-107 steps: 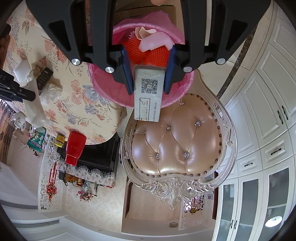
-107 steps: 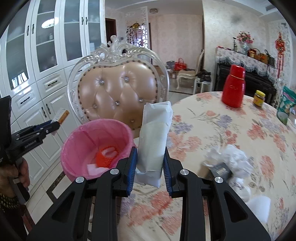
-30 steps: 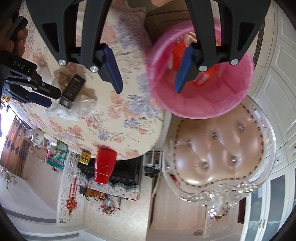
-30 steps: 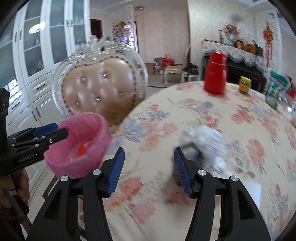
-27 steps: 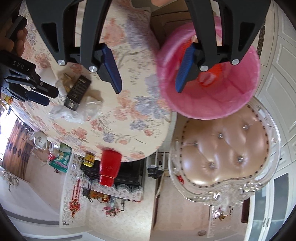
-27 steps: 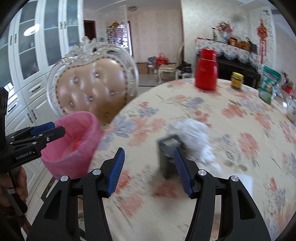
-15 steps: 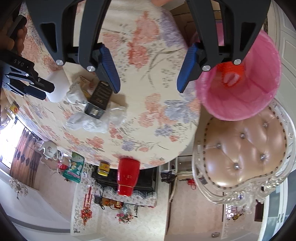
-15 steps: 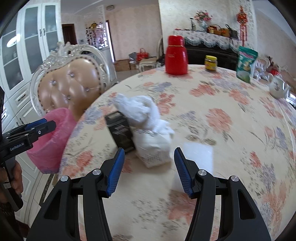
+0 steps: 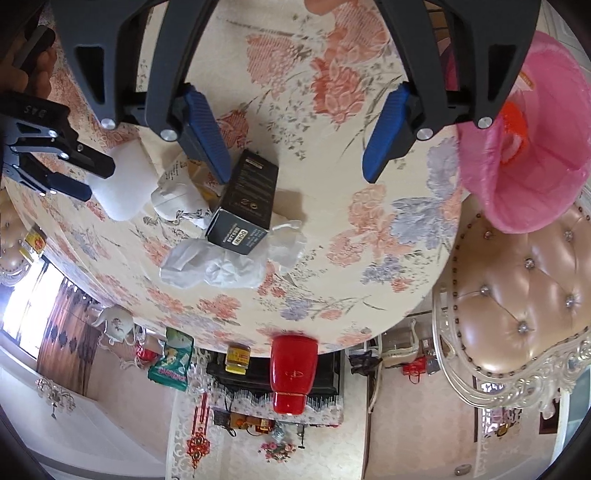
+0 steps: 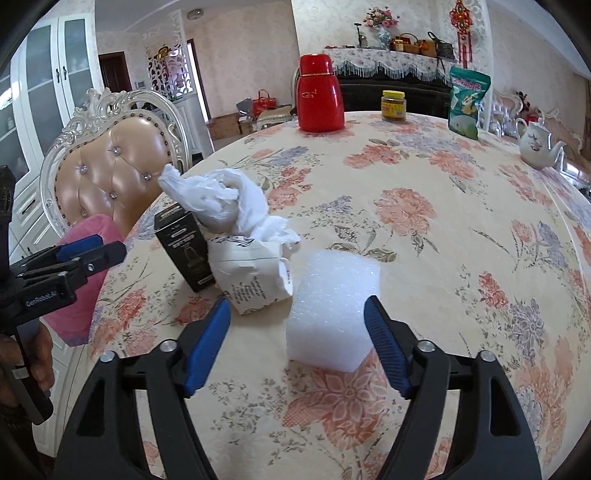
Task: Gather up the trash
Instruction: 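Move both open tools back to the table toward the black box and foam block, then grasp the black box with the left tool while the right tool grasps the white foam block, then carry the black box in the left tool while the right tool carries the foam block to the bin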
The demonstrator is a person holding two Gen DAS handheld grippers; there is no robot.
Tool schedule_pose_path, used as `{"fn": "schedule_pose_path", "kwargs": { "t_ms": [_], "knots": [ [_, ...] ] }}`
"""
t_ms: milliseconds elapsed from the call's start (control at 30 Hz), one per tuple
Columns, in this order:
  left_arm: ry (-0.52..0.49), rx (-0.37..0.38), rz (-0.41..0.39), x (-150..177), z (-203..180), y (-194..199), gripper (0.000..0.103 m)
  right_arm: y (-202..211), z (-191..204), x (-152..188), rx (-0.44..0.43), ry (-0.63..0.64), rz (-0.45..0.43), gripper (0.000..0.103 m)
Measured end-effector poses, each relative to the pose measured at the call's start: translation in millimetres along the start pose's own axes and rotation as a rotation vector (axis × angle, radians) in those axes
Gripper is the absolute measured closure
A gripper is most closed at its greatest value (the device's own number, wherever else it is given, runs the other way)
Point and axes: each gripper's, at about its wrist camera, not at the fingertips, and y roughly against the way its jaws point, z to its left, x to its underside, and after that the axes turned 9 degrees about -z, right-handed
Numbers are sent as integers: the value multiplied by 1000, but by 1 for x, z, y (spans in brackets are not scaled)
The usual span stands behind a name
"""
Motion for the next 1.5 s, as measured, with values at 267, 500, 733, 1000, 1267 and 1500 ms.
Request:
{"fn": "schedule_pose_path", "kwargs": {
  "t_ms": [267,500,733,1000,1267,1500],
  "knots": [
    [-17,48,23,-2,-13,-26,29,-1,-11,-2,23,-13,-3,29],
    [-31,55,33,-6,-19,-46,29,3,-16,-4,15,-24,-4,29],
    [-47,76,46,-8,-23,-65,29,-1,-20,-2,23,-29,20,29],
    [-64,98,56,-6,-26,-67,62,-12,-14,3,14,-18,50,29],
    [-37,68,49,-1,-9,-49,62,-27,-16,9,21,-35,90,44],
    [-5,37,37,-1,8,-36,62,-26,-16,9,10,-41,87,50]
  ]
}}
